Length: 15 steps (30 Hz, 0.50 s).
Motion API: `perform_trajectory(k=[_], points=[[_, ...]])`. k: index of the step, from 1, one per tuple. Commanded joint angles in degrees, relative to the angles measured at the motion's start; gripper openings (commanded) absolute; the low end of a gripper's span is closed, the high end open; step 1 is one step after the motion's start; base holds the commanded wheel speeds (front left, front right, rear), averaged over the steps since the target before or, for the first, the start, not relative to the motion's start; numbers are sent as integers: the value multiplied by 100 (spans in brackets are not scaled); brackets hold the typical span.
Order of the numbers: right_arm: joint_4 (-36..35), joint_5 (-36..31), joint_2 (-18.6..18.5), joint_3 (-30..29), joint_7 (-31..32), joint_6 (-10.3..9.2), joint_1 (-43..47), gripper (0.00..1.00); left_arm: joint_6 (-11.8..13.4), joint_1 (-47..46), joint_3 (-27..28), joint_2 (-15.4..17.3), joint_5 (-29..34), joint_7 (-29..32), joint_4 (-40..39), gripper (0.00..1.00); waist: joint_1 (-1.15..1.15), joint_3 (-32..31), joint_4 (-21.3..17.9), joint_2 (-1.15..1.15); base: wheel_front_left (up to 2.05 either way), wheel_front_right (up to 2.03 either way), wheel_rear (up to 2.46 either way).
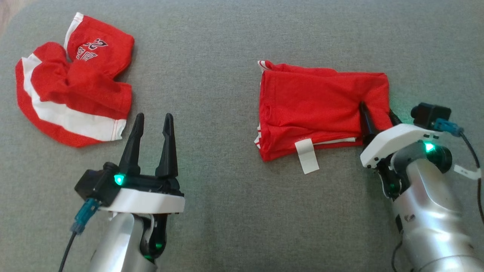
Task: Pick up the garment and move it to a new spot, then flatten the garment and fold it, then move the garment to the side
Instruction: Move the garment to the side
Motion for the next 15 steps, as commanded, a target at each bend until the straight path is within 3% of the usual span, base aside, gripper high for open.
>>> perform_trajectory(k=[1,5,9,15], points=[[154,32,114,230,51,-4,62,0,-32,-221,163,57,-30,-29,-155,100,0,-8,-30,0,0,0,0],[280,-147,114,197,-235,-4,-110,0,-32,-209,191,68,-20,-29,-149,100,0,-64,-131,0,0,0,0],[236,-793,82,-80,-485,-4,-274,0,-32,-172,222,69,-21,-29,-148,100,0,-137,-240,0,0,0,0],[-204,-1573,-469,-468,-381,-4,-378,0,-32,-162,236,60,-37,-29,-182,100,0,-154,-347,0,0,0,0]])
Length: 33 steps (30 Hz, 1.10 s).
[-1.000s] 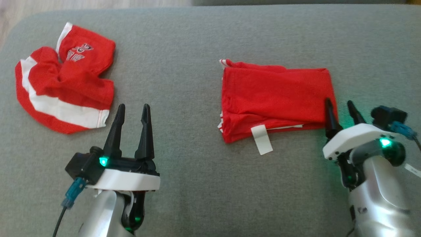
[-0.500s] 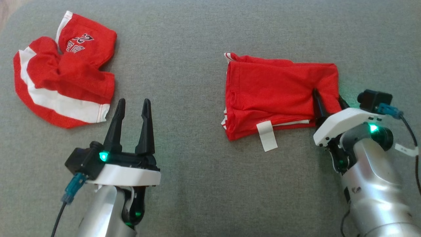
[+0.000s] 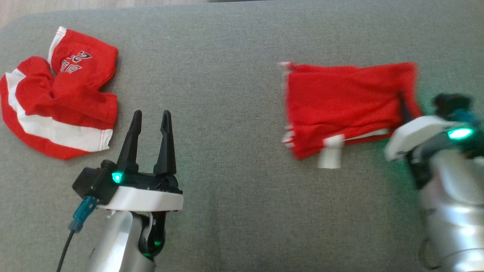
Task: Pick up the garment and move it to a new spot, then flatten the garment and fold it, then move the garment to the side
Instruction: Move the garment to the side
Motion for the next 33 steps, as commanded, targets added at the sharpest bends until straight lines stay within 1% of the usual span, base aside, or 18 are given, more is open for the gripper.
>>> perform_trajectory(k=[1,3,4,11,13,15,20,23,27,28,29,33], points=[[-372,-203,-316,-13,94,-4,-194,0,-32,-118,193,47,-38,-29,-188,100,0,23,-29,0,0,0,0],[-559,-353,-604,-14,226,-4,-201,0,-32,-142,198,45,-40,-29,-206,100,0,66,-45,0,0,0,0],[-559,-353,-604,-14,226,-4,-201,0,-32,-142,198,45,-40,-29,-206,100,0,66,-45,0,0,0,0],[-925,-613,-1765,-168,635,-4,-169,0,-32,-245,159,49,-72,-29,-267,100,0,244,0,0,0,0,0],[-939,-714,-2064,-283,707,-4,-153,0,-32,-268,142,49,-88,-29,-276,100,0,288,35,0,0,0,0],[-933,-763,-2280,-429,720,-4,-155,0,-32,-292,128,51,-102,-29,-282,100,0,322,74,0,0,0,0],[-895,-866,-2570,-762,682,-4,-268,0,-32,-330,147,75,-127,-29,-307,100,0,404,125,0,0,0,0],[-848,-961,-2630,-910,654,-4,-330,0,-32,-356,136,80,-130,-29,-309,100,0,438,152,0,0,0,0],[-799,-1084,-2618,-1092,608,-4,-402,0,-32,-381,129,92,-134,-29,-296,100,0,456,166,0,0,0,0],[-793,-1105,-2594,-1147,588,-4,-419,26,-32,-384,128,96,-135,-29,-292,100,0,453,167,0,0,0,0],[-795,-1136,-2565,-1179,562,-4,-431,100,-32,-384,130,100,-136,-29,-285,100,0,446,165,0,0,0,0],[-822,-1158,-2359,-1206,481,-4,-456,100,-32,-352,154,109,-129,-29,-243,100,0,355,131,0,0,0,0]])
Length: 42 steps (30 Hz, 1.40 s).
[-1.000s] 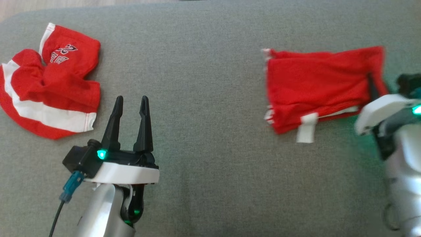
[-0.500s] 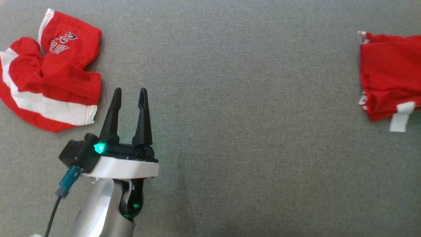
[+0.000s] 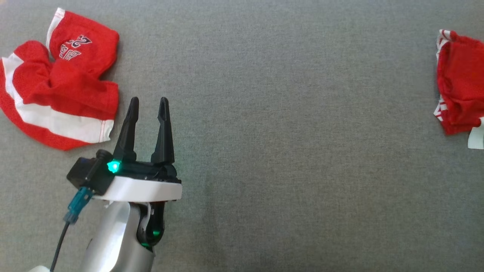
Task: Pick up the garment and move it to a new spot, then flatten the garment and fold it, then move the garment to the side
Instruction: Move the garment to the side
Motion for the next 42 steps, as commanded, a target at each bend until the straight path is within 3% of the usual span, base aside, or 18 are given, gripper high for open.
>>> perform_trajectory(k=[1,6,16,25,33,42], points=[[-220,-14,-38,45,-105,-4,-126,100,-32,-103,173,97,-20,-29,-148,100,0,-75,-30,0,0,0,0],[-500,92,357,121,-345,-4,-98,100,-32,-17,229,86,-22,-29,-140,100,0,-350,-102,0,0,0,0],[-1517,881,1381,870,-755,-4,461,100,-32,302,450,46,21,-29,-314,100,0,-998,-198,0,0,0,0],[-2539,1561,2483,1211,-846,-4,1654,100,-32,807,511,27,54,-29,-502,100,0,-1495,-204,0,0,0,0],[-2869,2246,2657,1718,-1184,-4,2740,100,-32,1175,400,17,112,-29,-520,100,0,-1665,-199,0,0,0,0],[-2771,2505,2659,1891,-1476,-4,3033,100,-32,1289,329,0,143,-29,-495,100,0,-1716,-181,0,0,0,0]])
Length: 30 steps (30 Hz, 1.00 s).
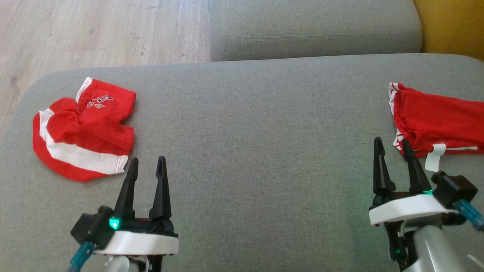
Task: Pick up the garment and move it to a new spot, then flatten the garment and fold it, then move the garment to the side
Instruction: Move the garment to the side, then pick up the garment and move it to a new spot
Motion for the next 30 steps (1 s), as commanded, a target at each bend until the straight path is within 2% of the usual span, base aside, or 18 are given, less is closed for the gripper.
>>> perform_trajectory(k=[1,22,30], points=[[-158,31,-12,169,-106,-4,-124,100,-32,-134,153,5,75,-29,-189,100,0,-6,1,0,0,0,0],[-69,45,-12,207,-167,-4,-153,100,-32,-165,166,-19,81,-29,-130,100,0,-22,41,0,0,0,0],[-93,107,-12,527,-161,-4,-158,100,-32,-184,255,-22,117,-29,-108,100,0,-63,370,0,0,0,0]])
